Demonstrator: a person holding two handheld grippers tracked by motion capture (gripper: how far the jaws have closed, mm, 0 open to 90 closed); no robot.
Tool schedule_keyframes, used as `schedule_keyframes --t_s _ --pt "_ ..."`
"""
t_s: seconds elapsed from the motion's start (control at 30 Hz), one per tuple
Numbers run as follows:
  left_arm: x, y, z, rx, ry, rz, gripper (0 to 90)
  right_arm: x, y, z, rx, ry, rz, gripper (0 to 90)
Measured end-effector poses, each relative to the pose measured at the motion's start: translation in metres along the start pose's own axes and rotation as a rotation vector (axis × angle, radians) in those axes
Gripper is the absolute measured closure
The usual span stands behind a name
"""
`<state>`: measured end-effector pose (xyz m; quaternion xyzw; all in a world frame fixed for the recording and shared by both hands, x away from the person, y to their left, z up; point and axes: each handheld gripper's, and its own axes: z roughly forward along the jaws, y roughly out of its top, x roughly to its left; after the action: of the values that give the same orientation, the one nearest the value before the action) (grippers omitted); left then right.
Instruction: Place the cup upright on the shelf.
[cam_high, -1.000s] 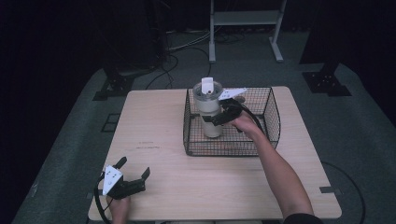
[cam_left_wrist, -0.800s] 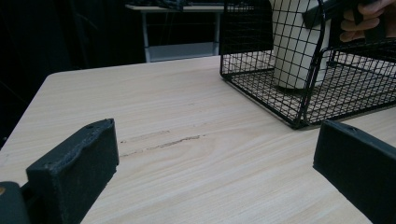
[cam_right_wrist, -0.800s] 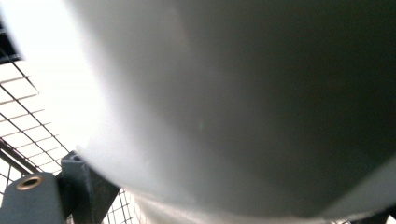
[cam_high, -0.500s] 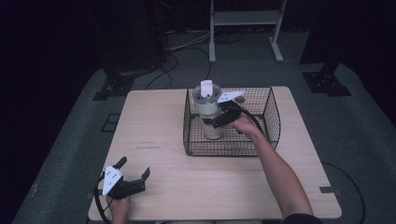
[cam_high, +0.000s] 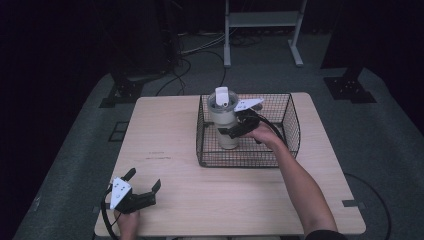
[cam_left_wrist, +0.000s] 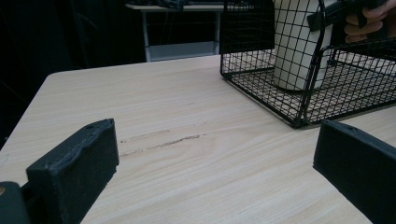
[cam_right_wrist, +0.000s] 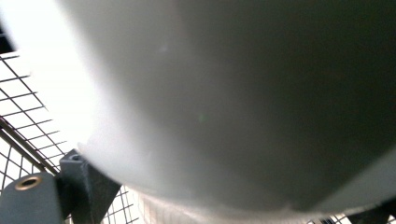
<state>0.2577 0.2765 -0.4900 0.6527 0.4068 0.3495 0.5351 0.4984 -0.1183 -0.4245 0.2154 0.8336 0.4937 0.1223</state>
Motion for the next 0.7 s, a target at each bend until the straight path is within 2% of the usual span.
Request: schedule_keyframes --t_s 0.33,0.7 --pt "0.000 0.000 0.001 0.005 0.003 0.003 0.0 -0.005 -0.004 -0.010 0.013 0.000 -0.005 8.6" --pt "-0.001 0.000 0.001 0.004 0.007 0.008 0.0 -0.004 -0.007 -0.016 0.025 -0.005 -0.009 8.6"
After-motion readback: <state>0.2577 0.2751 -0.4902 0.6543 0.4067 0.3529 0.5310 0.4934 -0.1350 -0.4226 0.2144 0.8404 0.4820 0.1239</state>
